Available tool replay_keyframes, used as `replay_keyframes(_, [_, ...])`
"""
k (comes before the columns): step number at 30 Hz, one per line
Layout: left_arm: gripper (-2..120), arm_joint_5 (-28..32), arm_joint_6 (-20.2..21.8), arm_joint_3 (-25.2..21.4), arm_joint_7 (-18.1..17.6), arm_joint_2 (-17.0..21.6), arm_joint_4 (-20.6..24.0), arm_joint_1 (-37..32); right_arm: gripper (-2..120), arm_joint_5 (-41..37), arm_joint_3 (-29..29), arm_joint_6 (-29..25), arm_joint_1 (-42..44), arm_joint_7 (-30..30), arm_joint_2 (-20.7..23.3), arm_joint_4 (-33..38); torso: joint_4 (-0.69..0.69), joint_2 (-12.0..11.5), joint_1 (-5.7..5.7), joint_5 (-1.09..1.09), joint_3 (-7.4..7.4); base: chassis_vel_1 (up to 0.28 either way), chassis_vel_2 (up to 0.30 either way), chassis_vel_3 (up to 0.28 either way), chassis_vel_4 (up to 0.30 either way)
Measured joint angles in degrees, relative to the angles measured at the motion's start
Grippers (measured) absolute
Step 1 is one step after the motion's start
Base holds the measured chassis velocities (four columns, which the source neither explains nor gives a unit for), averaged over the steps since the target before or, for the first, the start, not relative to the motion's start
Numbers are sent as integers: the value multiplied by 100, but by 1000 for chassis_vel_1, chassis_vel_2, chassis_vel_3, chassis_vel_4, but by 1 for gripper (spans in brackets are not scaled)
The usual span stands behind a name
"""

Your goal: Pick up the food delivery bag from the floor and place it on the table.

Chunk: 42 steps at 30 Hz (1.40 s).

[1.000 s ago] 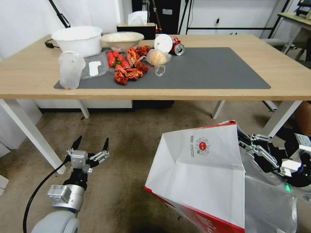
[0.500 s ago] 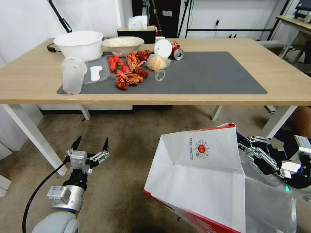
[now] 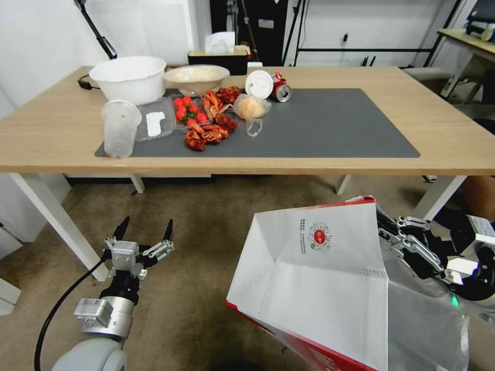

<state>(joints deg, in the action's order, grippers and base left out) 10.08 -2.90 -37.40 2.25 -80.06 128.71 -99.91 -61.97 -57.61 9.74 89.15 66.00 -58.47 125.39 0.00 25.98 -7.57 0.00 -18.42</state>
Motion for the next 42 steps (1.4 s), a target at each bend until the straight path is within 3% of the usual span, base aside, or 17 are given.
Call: replay_keyframes(42, [100, -78, -2, 18, 19, -2, 80, -36, 0, -39, -20, 15, 31, 23, -37, 67, 0, 1011, -386, 0, -624, 0, 0, 0, 0])
